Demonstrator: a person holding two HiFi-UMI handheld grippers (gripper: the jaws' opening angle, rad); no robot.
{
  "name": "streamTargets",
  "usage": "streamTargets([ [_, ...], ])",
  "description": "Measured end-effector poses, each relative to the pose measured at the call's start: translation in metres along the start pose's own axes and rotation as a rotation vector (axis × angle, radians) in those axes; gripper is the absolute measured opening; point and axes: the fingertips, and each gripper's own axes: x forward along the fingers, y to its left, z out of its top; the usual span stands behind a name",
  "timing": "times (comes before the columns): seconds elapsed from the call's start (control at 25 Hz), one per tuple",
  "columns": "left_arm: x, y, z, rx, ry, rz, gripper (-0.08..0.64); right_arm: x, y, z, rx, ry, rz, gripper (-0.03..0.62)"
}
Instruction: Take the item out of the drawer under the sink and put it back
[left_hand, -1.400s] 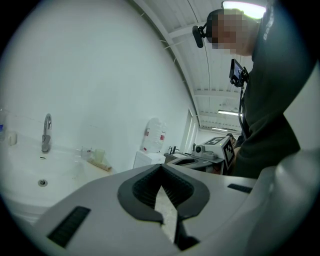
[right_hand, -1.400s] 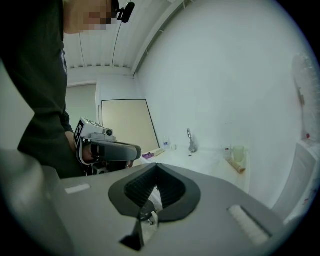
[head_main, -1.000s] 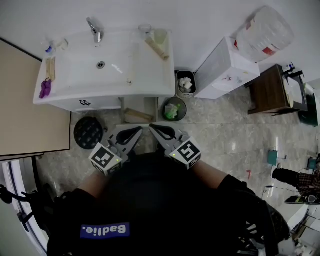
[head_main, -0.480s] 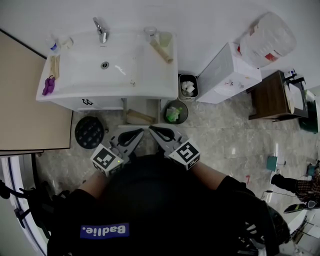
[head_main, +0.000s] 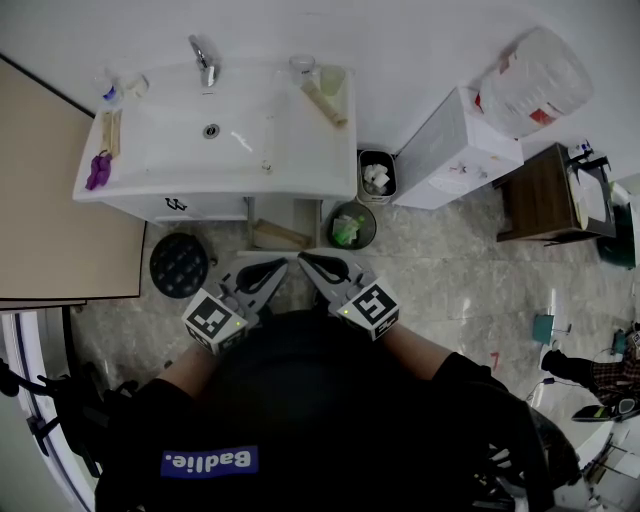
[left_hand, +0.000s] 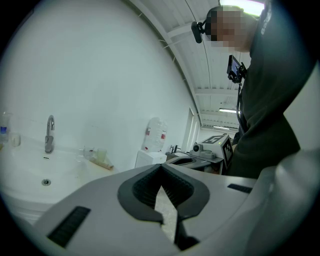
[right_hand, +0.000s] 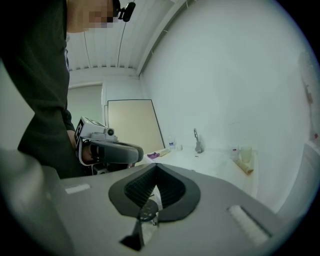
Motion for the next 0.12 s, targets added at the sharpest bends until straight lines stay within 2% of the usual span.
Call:
streamTargets([
  [0.12, 0.0003, 0.0002, 0.0009, 0.005, -0.004, -0.003, 0.006, -0.0001, -0.0008, -0.0009, 0.002, 0.002, -0.003, 0.002],
])
